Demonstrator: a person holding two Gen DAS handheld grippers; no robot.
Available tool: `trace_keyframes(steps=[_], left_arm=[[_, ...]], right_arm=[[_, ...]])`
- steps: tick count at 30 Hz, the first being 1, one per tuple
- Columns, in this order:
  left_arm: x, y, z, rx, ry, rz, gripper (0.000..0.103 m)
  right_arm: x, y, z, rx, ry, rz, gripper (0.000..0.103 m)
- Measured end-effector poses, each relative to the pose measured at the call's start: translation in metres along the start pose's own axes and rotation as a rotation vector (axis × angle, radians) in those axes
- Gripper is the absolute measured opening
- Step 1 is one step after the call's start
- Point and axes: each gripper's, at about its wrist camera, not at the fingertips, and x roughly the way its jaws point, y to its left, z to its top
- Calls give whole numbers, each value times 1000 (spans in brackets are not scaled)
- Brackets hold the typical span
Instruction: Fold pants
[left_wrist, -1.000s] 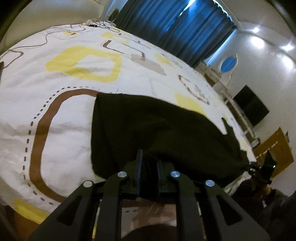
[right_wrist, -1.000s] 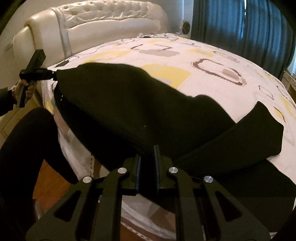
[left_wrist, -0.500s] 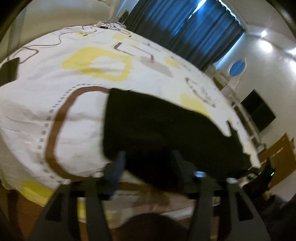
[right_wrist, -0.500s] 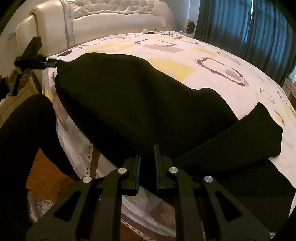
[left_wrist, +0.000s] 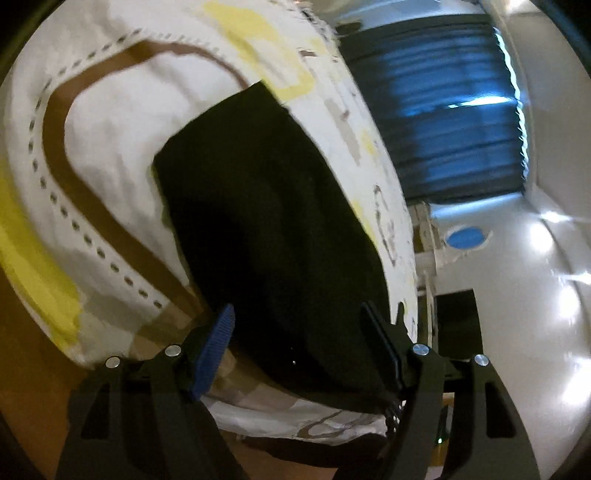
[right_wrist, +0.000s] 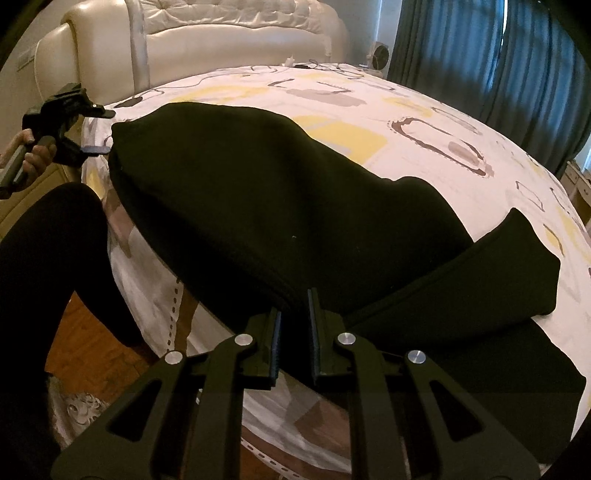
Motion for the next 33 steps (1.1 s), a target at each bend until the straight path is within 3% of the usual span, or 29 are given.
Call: trace_keyframes(steps=[3, 8, 16, 19, 21, 22, 27, 33], left_arm=[[1, -3, -5, -26, -28, 35, 69], [-2, -13, -14, -77, -54, 6, 69], [23, -18, -19, -109, -67, 91, 69], [27, -20, -19, -108, -77, 128, 47], [29, -21, -21, -112, -86, 160, 25], [30, -21, -22, -109, -90, 176, 21], [30, -23, -21, -110, -109, 191, 11], [24, -27, -23, -100, -147, 187, 7]], right_arm=[[1, -2, -1, 7, 0, 3, 13], [1, -2, -2, 15, -6, 5, 13], [0, -4, -2, 22, -15, 6, 14], [0, -3, -2, 21, -22, 0, 14], [-1, -3, -2, 19, -27, -5, 14], [-1, -3, -3, 18, -27, -6, 14], [-4, -2, -2, 18, -41, -15, 14], [-15, 3, -1, -1, -70, -32, 14]])
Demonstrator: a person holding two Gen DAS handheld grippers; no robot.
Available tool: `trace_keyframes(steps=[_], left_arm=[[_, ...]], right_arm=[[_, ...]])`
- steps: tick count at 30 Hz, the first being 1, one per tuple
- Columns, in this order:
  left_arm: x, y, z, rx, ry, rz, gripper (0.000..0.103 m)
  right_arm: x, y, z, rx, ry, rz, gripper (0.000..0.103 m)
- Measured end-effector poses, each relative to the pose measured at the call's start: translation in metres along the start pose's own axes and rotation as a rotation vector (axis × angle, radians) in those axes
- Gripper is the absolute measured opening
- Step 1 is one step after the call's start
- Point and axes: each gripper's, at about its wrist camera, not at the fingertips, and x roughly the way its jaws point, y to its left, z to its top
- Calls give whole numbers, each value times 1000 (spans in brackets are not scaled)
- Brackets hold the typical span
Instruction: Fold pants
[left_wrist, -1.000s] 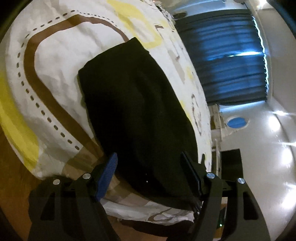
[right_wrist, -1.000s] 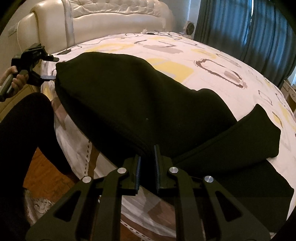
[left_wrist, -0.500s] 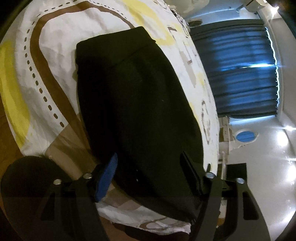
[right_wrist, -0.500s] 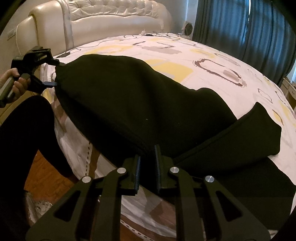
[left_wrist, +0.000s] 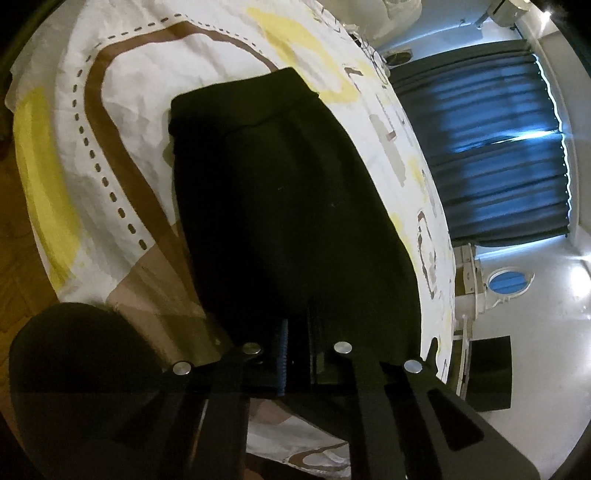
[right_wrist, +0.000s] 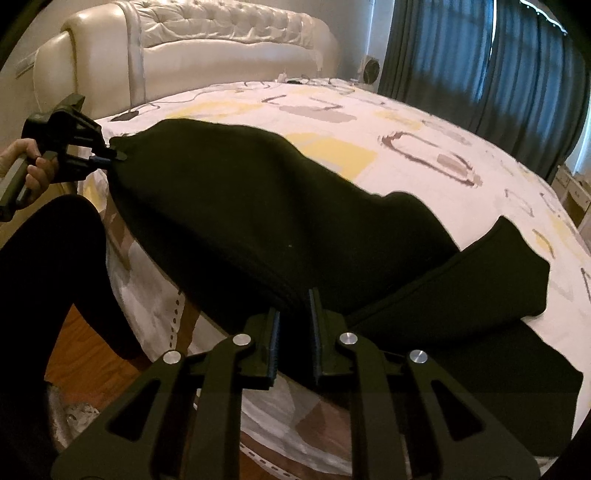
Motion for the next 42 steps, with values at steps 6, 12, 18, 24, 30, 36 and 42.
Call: trace_keyframes(steps=[6, 12, 18, 24, 30, 36, 42], left_arm=[[-3, 5, -5, 0, 2, 18, 7], [6, 8, -3, 10, 53, 64, 49], [-27, -26, -13, 201, -94, 164, 87], [-31, -74, -4, 499, -254, 260, 87], [18, -83, 41, 524, -263, 374, 87], [41, -55, 60, 369, -168, 356, 87], [49, -54, 54, 437, -162, 384, 88]], right_arm=[[3, 6, -9, -24, 34, 11, 14], [-1, -1, -8, 54, 19, 70, 48], [-42, -46, 7, 270, -90, 121, 87], [-27, -153, 61, 443, 10, -163, 91], [70, -263, 115, 602, 244, -391, 86], [156, -293, 119, 617, 471, -508, 71], [174, -306, 100, 636, 526, -545, 71]])
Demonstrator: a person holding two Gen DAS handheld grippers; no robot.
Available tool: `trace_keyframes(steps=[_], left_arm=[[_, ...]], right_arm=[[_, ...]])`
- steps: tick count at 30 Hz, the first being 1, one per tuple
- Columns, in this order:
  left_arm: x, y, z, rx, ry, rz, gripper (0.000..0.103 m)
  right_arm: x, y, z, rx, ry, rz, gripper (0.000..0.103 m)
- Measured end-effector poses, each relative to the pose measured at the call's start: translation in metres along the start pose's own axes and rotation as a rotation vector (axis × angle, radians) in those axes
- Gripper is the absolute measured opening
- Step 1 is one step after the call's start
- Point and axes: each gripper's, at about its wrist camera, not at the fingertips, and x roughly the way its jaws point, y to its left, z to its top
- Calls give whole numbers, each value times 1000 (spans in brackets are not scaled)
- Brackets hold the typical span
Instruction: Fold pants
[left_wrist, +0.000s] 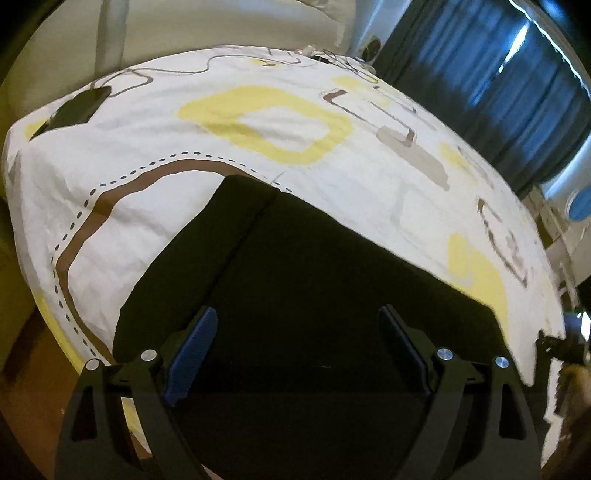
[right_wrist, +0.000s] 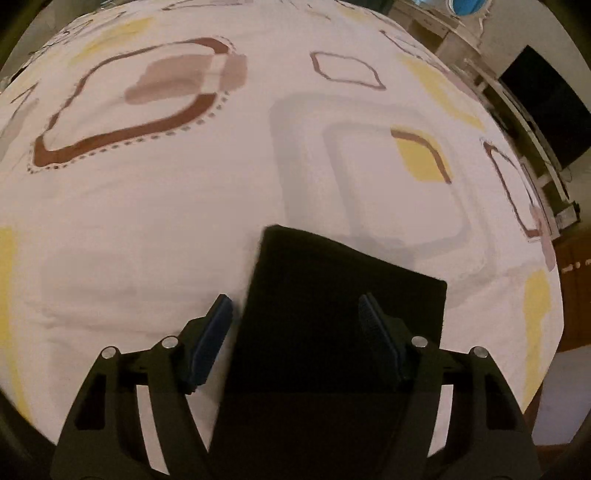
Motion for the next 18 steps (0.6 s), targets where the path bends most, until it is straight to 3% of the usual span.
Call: trace_keyframes(steps=[1, 3, 5, 6, 8, 14, 18], left_arm=[[1, -5, -2, 22, -1, 13, 89], [2, -10, -5, 62, -4, 32, 91], [5, -17, -10, 117, -3, 74, 91], [7, -21, -11, 141, -2, 93, 91], [10, -25, -13, 172, -6, 120, 91], [10, -21, -11, 138, -3, 111, 92], [11, -21, -10, 125, 3, 111, 92]], right_arm=[[1, -3, -1, 7, 0, 16, 70], [1, -10, -1, 8, 1, 43, 57], [-2, -16, -3, 14, -2, 61, 36], [-5, -20, -5, 19, -9, 81, 32], [-16, -28, -9, 36, -31, 123, 13], [-74, -85, -43, 125, -219, 266, 10], [-111, -153, -100, 240, -348, 347, 10]])
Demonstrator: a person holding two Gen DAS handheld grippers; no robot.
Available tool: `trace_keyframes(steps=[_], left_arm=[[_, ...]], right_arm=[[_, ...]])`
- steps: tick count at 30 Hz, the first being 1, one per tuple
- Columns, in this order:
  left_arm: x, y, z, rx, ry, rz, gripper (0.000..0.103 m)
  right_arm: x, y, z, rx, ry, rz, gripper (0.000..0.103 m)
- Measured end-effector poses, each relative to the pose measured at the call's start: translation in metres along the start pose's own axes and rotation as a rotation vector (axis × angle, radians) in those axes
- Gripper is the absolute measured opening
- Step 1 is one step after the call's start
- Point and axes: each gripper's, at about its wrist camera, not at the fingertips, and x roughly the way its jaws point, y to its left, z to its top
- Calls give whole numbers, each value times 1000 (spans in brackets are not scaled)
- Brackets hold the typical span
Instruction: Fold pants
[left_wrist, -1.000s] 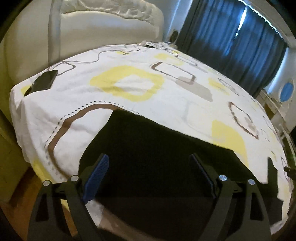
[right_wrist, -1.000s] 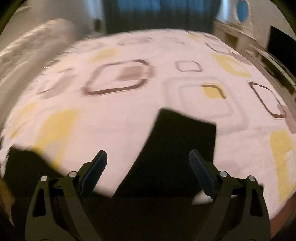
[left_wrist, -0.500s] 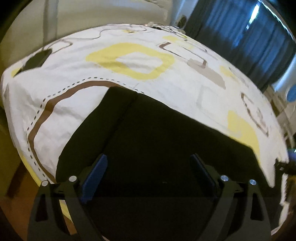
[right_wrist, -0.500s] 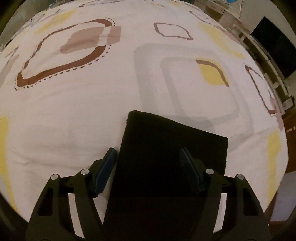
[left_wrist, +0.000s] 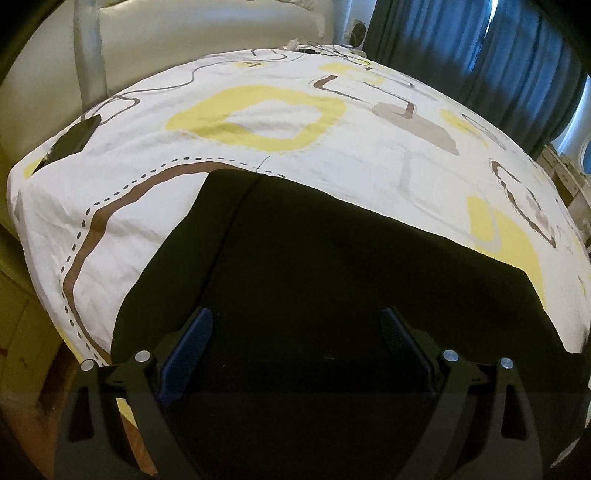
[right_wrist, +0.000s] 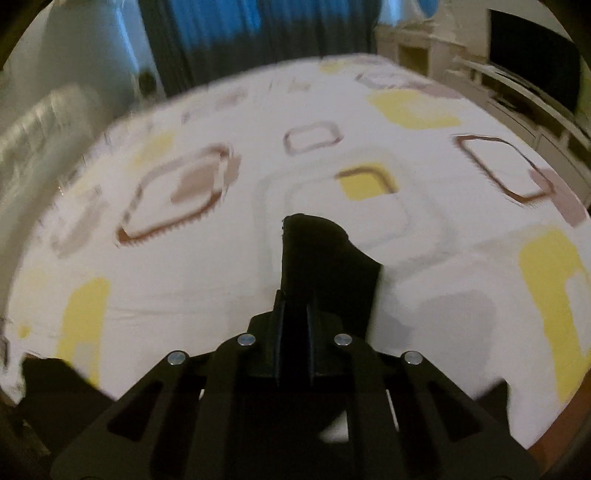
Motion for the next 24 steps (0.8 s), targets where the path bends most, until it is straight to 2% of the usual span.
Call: trace_keyframes(steps=[2, 6, 10, 15, 18, 20, 24], left_arm=[[0, -1, 0, -3, -2, 5, 92], [1, -4, -1, 0, -2, 21, 92], [2, -4, 1, -4, 1, 32, 92], [4, -8, 0, 6, -1, 55, 92], [4, -8, -1, 10, -1, 64, 92], [4, -8, -1, 8, 0, 69, 92], [5, -10, -1, 5, 1, 81, 92]], right_arm=[[-34, -38, -21, 76, -65, 37, 10], [-71, -102, -64, 206, -112, 26, 10], [-72, -156, -108, 343, -45, 23, 10], [-62, -183, -143, 439, 53, 33, 16], [-59, -189, -150, 486, 57, 72, 29], [-61, -195, -153, 553, 31, 119, 48], [-66, -203, -154, 597, 7, 89, 56]])
